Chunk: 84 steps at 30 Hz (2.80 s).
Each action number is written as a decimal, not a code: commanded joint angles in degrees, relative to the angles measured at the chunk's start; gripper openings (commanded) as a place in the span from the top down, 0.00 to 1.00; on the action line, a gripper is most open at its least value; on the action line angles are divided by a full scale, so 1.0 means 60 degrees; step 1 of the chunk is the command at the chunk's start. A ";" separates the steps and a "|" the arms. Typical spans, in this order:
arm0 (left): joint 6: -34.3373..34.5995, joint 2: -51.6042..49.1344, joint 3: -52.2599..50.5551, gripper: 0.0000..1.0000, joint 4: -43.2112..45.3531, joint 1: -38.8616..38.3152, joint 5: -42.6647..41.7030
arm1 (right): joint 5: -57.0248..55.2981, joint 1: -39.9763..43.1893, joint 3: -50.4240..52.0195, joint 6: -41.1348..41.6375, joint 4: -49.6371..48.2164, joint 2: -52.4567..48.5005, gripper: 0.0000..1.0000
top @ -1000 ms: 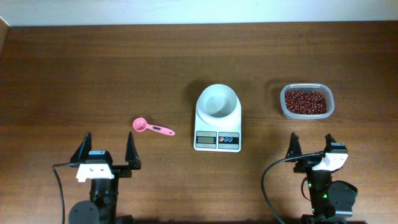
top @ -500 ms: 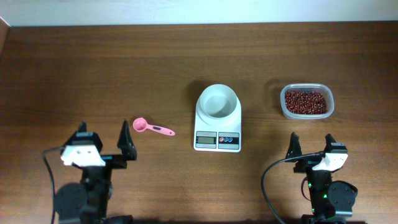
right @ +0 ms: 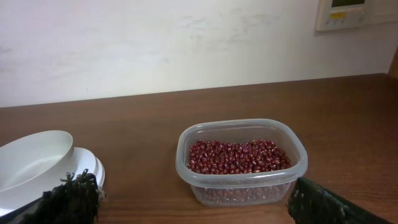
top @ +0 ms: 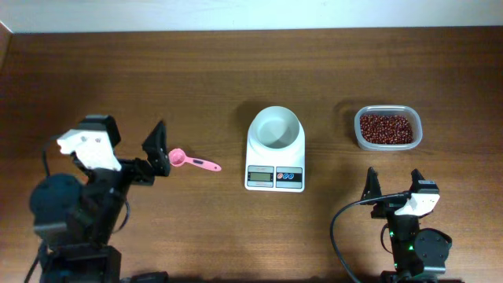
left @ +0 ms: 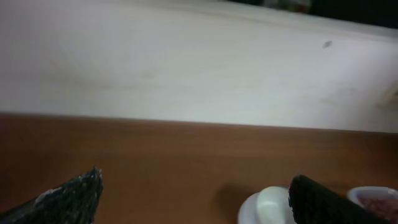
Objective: Scoop and weigh 50g on scale
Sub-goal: 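Move the left gripper forward over the pink scoop's cup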
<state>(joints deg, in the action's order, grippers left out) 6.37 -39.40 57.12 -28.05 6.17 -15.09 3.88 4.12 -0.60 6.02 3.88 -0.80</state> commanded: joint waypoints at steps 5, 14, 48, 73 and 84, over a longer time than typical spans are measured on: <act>0.0080 -0.0619 0.0302 0.01 0.0710 -0.0029 -0.3104 | -0.0120 -0.0058 0.0047 0.0073 0.0069 0.0098 0.01; 0.3027 -0.0838 0.0306 0.01 0.0656 -0.0029 -0.1504 | -0.0120 -0.0058 0.0047 0.0073 0.0069 0.0098 0.01; 0.8732 -0.6597 0.2630 0.21 -0.4834 -0.0029 0.1151 | -0.0120 -0.0058 0.0047 0.0073 0.0069 0.0098 0.01; 0.9151 -0.7260 0.1749 0.32 -0.4991 -0.0029 0.1843 | -0.0120 -0.0058 0.0047 0.0073 0.0069 0.0098 0.01; 0.9326 -0.7883 0.0535 0.41 -0.3442 -0.0029 0.1785 | -0.0120 -0.0058 0.0047 0.0073 0.0069 0.0098 0.01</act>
<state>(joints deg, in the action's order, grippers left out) 61.60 -84.16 61.43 -49.91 6.13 -5.06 3.88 4.12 -0.60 6.07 3.90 -0.80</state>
